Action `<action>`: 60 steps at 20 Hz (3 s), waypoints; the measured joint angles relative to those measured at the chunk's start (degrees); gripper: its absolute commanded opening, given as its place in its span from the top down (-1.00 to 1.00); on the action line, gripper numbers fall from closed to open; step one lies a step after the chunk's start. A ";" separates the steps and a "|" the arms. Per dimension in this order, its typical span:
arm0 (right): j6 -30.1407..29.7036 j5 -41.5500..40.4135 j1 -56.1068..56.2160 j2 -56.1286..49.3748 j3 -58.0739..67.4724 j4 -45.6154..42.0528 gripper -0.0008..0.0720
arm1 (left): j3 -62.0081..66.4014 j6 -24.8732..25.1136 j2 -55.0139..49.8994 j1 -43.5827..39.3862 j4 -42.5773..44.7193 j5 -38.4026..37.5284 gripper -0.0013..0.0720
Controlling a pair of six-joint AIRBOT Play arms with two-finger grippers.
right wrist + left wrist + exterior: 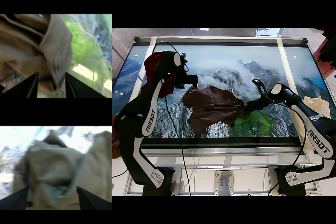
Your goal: Fold the shirts.
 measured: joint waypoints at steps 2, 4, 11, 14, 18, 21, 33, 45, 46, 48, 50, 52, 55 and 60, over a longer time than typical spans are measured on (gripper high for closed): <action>-0.15 -2.29 0.72 -1.03 -0.04 0.28 0.12 | 0.02 1.27 -0.09 1.25 0.04 -1.16 -0.96; -0.13 -3.93 1.11 -1.84 0.13 0.24 0.17 | -0.07 2.51 -0.74 1.90 0.02 -2.12 -0.96; 2.03 -5.49 1.09 -3.58 1.70 -2.60 0.90 | -7.21 5.60 -2.58 2.56 -1.16 -2.23 -0.96; 3.63 -4.83 0.00 -3.72 4.52 -4.11 0.90 | -9.77 6.14 -2.80 2.60 -1.25 0.83 -0.90; 4.42 -2.25 -1.20 -3.72 9.42 -5.25 0.90 | -11.02 6.45 -2.93 2.60 -1.33 5.16 0.92; 4.63 -0.17 -1.57 -3.43 13.14 -6.67 0.90 | -9.42 7.41 -2.86 2.62 -1.14 6.05 0.92; 6.16 20.00 -1.70 17.22 33.68 -15.56 0.90 | 12.04 12.15 21.55 2.62 1.29 0.33 0.92; 7.89 20.94 -1.70 35.69 30.67 -5.84 0.91 | 5.11 17.59 36.02 2.60 -6.23 14.86 0.93; 8.04 20.94 -1.70 34.12 28.48 -6.12 0.91 | 3.96 17.81 32.94 2.60 -6.27 13.22 0.93; 8.44 20.26 -1.73 30.08 23.41 -8.48 0.90 | 2.43 17.92 24.61 2.60 -6.69 10.19 0.92; 10.23 17.44 -1.77 25.09 18.16 -12.57 0.90 | 1.68 17.94 15.21 2.38 -7.43 9.68 0.85; 12.85 12.13 -1.77 19.45 13.38 -16.85 0.64 | 1.27 17.92 6.47 2.10 -9.81 10.69 -0.65; 17.62 3.56 -1.84 11.69 9.25 -24.09 -0.43 | 1.49 17.68 -1.70 2.05 -12.98 12.79 -0.94; 26.75 -2.99 -4.09 5.70 8.37 -39.60 -0.43 | 8.96 16.96 -1.92 4.28 -8.55 13.94 -0.94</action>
